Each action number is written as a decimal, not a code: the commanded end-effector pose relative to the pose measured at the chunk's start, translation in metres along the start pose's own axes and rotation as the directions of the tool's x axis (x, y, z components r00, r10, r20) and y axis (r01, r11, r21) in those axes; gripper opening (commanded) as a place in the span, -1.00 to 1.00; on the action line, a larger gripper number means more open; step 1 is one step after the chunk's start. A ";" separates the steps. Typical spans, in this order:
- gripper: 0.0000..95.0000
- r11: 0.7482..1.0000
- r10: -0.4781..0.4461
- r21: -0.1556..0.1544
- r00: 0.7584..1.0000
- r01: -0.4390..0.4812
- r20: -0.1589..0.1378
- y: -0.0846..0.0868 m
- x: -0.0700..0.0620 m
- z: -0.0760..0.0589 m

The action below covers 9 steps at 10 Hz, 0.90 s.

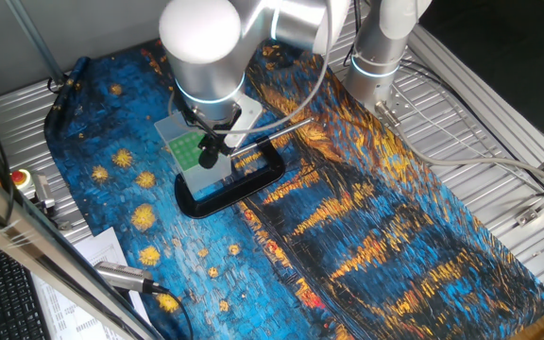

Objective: Insert a large pipette tip into the holder for large pipette tips

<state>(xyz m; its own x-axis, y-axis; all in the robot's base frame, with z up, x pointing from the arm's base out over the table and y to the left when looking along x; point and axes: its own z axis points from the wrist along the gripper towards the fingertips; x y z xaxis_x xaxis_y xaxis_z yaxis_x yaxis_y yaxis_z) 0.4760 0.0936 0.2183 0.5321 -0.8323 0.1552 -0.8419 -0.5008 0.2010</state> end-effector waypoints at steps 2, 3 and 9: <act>-1.00 0.997 -0.073 -0.005 0.996 0.073 -0.055 -0.002 0.005 -0.004; -1.00 0.996 -0.086 -0.006 0.995 0.086 -0.060 -0.001 0.011 -0.006; -1.00 0.996 -0.079 0.033 0.992 0.083 -0.102 -0.003 0.029 0.005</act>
<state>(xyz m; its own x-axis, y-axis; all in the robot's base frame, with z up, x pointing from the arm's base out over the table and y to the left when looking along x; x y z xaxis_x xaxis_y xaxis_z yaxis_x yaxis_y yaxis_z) 0.4926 0.0690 0.2178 0.6034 -0.7607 0.2393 -0.7974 -0.5761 0.1795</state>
